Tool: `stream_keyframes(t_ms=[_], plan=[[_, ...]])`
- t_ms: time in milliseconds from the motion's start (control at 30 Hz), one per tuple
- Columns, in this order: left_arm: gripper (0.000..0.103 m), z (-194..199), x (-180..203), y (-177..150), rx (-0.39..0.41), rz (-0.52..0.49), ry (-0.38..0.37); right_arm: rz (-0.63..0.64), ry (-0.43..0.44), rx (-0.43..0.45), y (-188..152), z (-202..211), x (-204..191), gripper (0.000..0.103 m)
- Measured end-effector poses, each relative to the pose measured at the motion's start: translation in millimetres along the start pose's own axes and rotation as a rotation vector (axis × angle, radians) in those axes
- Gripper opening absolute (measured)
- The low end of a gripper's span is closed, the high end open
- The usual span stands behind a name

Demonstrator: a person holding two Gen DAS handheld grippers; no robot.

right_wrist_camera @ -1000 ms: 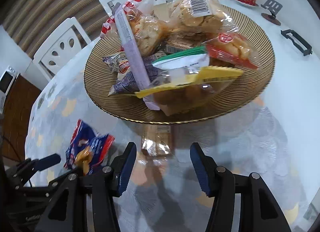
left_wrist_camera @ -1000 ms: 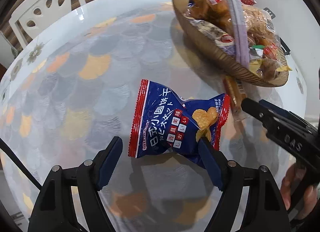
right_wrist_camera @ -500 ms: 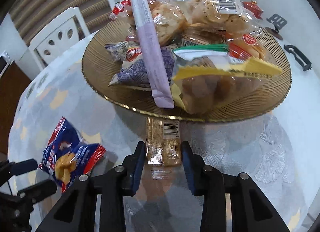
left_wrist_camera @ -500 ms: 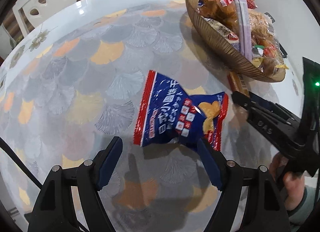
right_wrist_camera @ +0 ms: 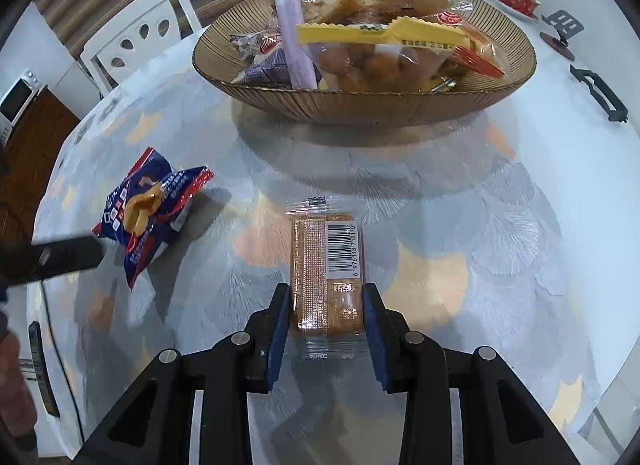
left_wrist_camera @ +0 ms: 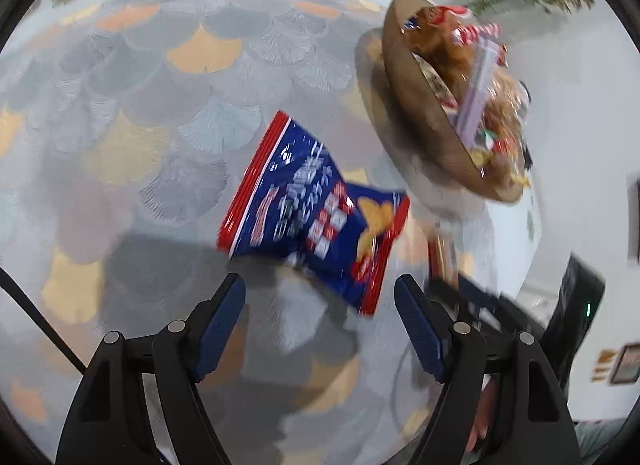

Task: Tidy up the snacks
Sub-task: 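Lift and carry the biscuit bag and cake over the amber bowl with both tools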

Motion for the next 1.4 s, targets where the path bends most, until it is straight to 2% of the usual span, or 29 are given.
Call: stream_keyframes(t_ms=[200, 367, 433, 500, 633, 700, 767, 900, 1100, 1233, 1300, 1400], plan=[[0.076, -17.7, 3.0, 38.6, 0.019, 0.000, 0.009, 0.040, -0.016, 0.014, -13.8, 6.0, 14.9, 0.034], [0.076, -32.7, 11.1, 50.6, 0.002, -0.028, 0.045, 0.080, -0.029, 0.019, -18.5, 7.0, 18.1, 0.035], [0.076, -42.1, 11.3, 48.4, -0.012, -0.038, 0.088, 0.097, -0.029, 0.007, -17.2, 5.6, 16.0, 0.038], [0.076, -56.0, 15.1, 47.2, -0.017, -0.066, 0.140, 0.121, -0.034, 0.001, -13.8, 4.7, 13.2, 0.051], [0.074, -73.2, 28.9, 44.6, -0.020, -0.153, 0.264, 0.105, 0.017, 0.005, -3.1, 6.4, 11.9, 0.051], [0.067, -77.3, 36.0, 42.8, -0.012, -0.196, 0.309, 0.091, 0.018, 0.001, -0.4, 4.5, 15.8, 0.051], [0.065, -77.5, 42.4, 41.3, 0.003, -0.208, 0.307, 0.092, 0.009, -0.005, 2.1, 1.0, 19.3, 0.051], [0.064, -71.3, 48.6, 32.5, 0.031, -0.203, 0.306, 0.147, 0.021, 0.001, 10.6, -2.4, 5.7, 0.037], [0.064, -49.6, 58.8, 19.7, 0.078, -0.163, 0.301, 0.306, -0.042, 0.031, 7.6, -7.4, -14.8, 0.037], [0.064, -31.7, 62.4, 15.9, 0.117, -0.116, 0.288, 0.359, -0.027, 0.037, 3.8, -4.9, -17.8, 0.033], [0.064, -23.6, 66.2, 24.7, 0.148, -0.102, 0.281, 0.364, -0.011, 0.043, 7.1, -1.3, -23.0, 0.033], [0.064, -9.8, 76.7, 31.4, 0.200, -0.101, 0.284, 0.406, -0.011, 0.130, 17.0, 25.4, -25.3, 0.033]])
Point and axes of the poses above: each gripper's, at about its wrist camera, not at the fingertips, and z roughly against the way its jaws point, x to its right, y to its top, the point moved 10 cm from there along -z, roughly the way its jaws point, and after that the axes turned 14 degrees about -y, right-handed, at the moved point
